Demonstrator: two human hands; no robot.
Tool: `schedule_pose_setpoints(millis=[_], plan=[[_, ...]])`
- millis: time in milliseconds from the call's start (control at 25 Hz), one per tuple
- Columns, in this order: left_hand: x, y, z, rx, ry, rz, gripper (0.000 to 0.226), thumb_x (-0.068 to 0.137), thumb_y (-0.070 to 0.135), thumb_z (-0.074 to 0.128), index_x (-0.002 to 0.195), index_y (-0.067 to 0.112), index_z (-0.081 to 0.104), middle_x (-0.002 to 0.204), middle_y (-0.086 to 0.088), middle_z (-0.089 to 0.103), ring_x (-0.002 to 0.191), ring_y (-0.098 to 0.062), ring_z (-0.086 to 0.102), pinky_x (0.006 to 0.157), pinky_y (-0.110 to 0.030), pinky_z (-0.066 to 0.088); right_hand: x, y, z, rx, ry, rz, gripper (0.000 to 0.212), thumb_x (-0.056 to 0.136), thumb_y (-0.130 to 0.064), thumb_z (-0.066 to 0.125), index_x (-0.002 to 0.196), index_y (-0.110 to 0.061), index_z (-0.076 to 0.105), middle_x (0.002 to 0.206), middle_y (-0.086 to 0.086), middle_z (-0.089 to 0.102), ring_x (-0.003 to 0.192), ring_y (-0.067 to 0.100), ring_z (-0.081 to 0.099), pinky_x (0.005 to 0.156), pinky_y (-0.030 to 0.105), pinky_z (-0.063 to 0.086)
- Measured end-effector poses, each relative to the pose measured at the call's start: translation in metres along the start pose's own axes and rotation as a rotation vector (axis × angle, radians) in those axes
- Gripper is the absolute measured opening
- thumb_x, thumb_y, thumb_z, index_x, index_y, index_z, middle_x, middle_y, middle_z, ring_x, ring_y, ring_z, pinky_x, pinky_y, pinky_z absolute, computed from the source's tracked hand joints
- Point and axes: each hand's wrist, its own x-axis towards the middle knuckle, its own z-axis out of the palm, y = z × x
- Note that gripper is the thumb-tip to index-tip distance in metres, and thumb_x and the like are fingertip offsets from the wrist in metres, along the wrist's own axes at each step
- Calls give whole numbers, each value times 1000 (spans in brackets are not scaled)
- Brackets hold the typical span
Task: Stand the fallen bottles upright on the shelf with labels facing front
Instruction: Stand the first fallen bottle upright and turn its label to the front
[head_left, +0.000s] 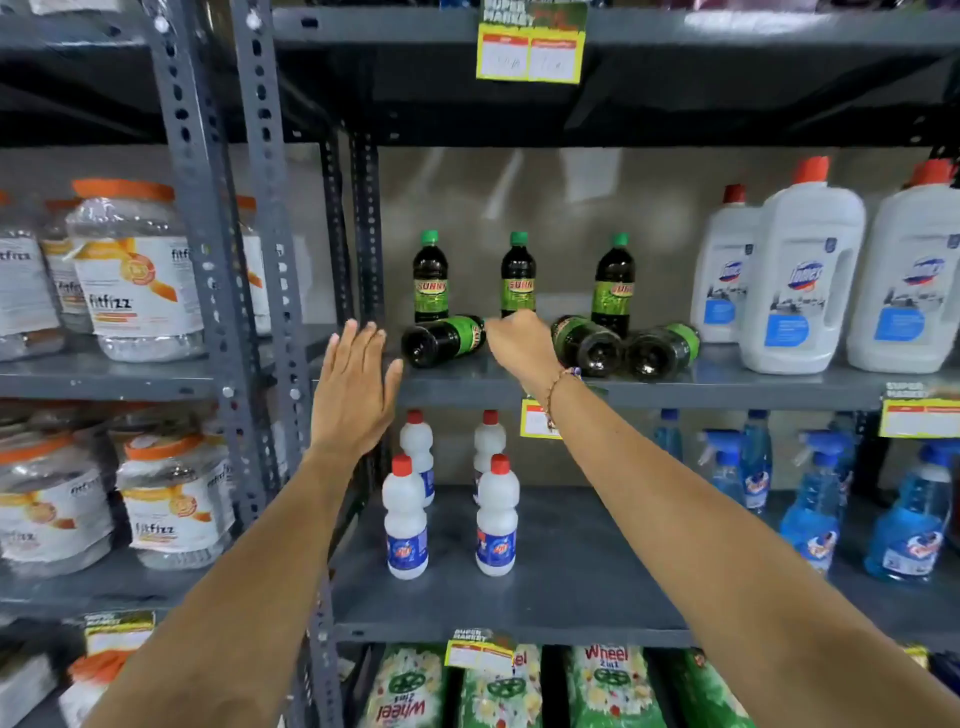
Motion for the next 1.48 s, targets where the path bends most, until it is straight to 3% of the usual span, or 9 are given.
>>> schedule_pose_setpoints(millis=[160, 400, 480, 640, 760, 880, 1080, 1240, 1480], plan=[[-12, -40, 20, 21, 10, 5, 53, 100, 38, 26, 123, -1, 54, 124, -18, 59, 119, -36, 50, 106, -42, 30, 44, -19, 49, 112, -125, 248, 76, 81, -52, 50, 135, -1, 37, 125, 9, 54, 94, 28, 60, 79, 34, 55], [-13, -63, 42, 99, 122, 155, 43, 100, 32, 32, 112, 0, 57, 108, -17, 63, 94, -35, 57, 88, -40, 35, 76, -35, 106, -253, 25, 261, 106, 71, -63, 65, 142, 0, 18, 128, 10, 51, 116, 28, 56, 79, 30, 42], [-12, -65, 47, 94, 150, 168, 42, 99, 32, 33, 112, 1, 58, 107, -16, 64, 93, -35, 58, 89, -40, 36, 83, -45, 111, -429, -98, 232, 99, 69, -65, 64, 141, -4, 34, 130, 7, 52, 116, 26, 56, 81, 29, 43], [-12, -68, 51, 89, 229, 213, 37, 98, 29, 38, 112, 1, 58, 107, -15, 65, 93, -33, 59, 89, -39, 36, 90, -64, 102, -717, -264, 68, 38, 84, -42, 55, 102, -10, 62, 120, 10, 61, 92, 27, 59, 79, 32, 43], [-11, -69, 51, 91, 244, 208, 39, 99, 31, 34, 110, 2, 58, 106, -14, 65, 94, -31, 60, 90, -37, 37, 84, -64, 101, -911, -261, 84, 40, 86, -39, 56, 114, -12, 60, 126, 10, 58, 108, 31, 58, 91, 38, 49], [-12, -68, 50, 105, 228, 196, 47, 101, 35, 25, 110, 4, 59, 106, -13, 66, 93, -30, 61, 90, -37, 39, 74, -53, 108, -1017, -281, 136, 43, 75, -49, 71, 97, -14, 63, 115, 7, 62, 107, 31, 61, 87, 38, 53], [-13, -66, 48, 94, 208, 174, 51, 101, 37, 22, 110, 5, 60, 106, -12, 66, 94, -29, 61, 90, -37, 42, 72, -39, 92, -478, -87, 79, 42, 70, -45, 73, 92, -11, 61, 84, 3, 64, 77, 20, 61, 70, 29, 51], [-13, -66, 47, 74, 217, 169, 44, 99, 35, 30, 109, 5, 60, 106, -11, 66, 94, -29, 61, 91, -36, 38, 62, -25, 118, 205, -17, 31, 48, 79, -48, 65, 105, -8, 62, 90, 5, 68, 80, 20, 65, 59, 26, 47], [-12, -67, 46, 80, 237, 181, 52, 102, 37, 19, 109, 6, 60, 107, -11, 66, 95, -28, 62, 91, -35, 37, 54, -9, 130, 173, -172, -173, 64, 86, -51, 60, 131, -14, 34, 111, 1, 59, 99, 15, 57, 74, 21, 45]])
